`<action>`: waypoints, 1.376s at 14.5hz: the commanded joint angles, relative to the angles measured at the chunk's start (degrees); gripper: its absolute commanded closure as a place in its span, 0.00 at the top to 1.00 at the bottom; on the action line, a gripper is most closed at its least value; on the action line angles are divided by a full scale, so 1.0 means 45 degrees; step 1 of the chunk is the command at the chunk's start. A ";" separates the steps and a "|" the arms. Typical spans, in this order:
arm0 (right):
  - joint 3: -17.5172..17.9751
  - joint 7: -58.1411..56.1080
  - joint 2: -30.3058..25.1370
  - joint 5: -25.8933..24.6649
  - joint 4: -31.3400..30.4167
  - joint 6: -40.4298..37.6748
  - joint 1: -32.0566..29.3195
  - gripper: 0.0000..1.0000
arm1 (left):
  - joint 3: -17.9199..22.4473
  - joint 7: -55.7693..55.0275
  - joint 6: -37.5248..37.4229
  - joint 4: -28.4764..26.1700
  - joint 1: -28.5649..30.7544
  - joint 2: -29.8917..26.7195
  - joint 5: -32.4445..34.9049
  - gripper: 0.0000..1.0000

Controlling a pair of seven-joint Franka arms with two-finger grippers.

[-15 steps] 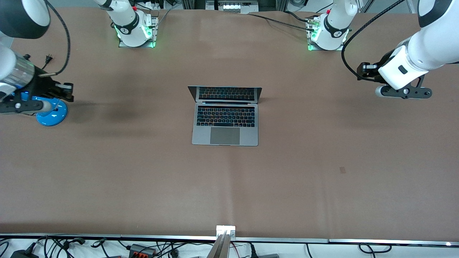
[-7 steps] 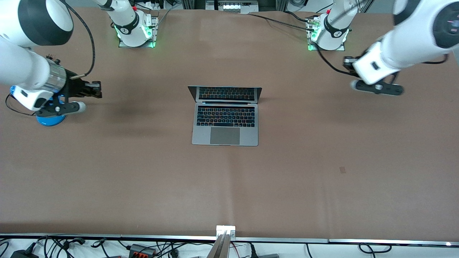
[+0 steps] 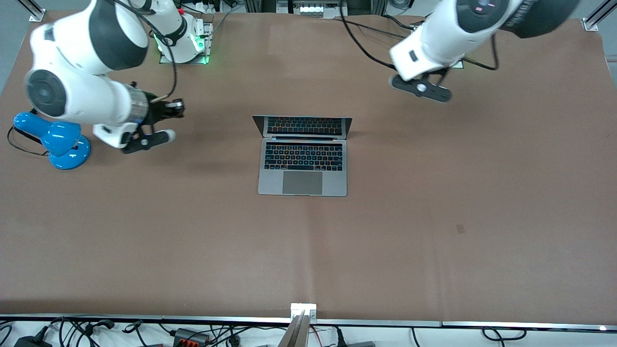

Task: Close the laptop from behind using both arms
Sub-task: 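Move both grippers behind the laptop screen, above its back edge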

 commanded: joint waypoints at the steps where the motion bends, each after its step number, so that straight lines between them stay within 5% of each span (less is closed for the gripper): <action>1: -0.0105 0.0138 -0.0194 0.0956 -0.0988 0.0398 0.0570 0.00 | -0.0409 -0.0406 0.0930 -0.0972 0.0216 -0.0119 -0.1543 0.01; 8: -0.0105 0.1152 -0.0174 0.1407 -0.2395 0.2565 0.3031 0.00 | -0.1111 -0.0504 0.4681 -0.4236 0.0236 -0.1097 -0.2761 0.01; 20: -0.0105 0.2735 0.1095 0.1407 -0.2240 0.4599 0.4440 0.00 | -0.1657 -0.0387 0.6945 -0.5721 0.0138 -0.1117 -0.2762 0.01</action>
